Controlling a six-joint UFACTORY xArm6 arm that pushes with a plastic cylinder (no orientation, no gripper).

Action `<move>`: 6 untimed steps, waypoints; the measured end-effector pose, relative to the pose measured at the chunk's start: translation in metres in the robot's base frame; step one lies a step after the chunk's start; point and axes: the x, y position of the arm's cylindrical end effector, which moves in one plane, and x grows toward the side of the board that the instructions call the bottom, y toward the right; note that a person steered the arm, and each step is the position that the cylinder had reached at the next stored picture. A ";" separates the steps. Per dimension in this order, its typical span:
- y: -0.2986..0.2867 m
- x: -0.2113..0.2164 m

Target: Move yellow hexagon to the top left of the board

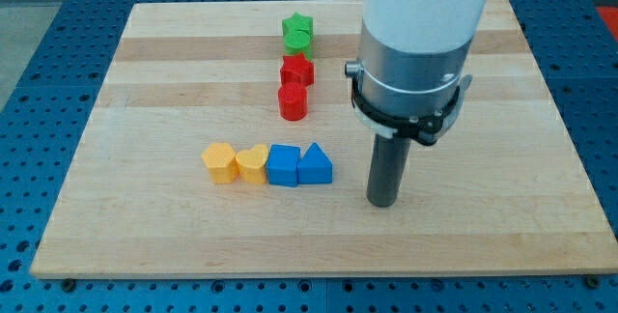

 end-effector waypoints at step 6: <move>-0.117 0.014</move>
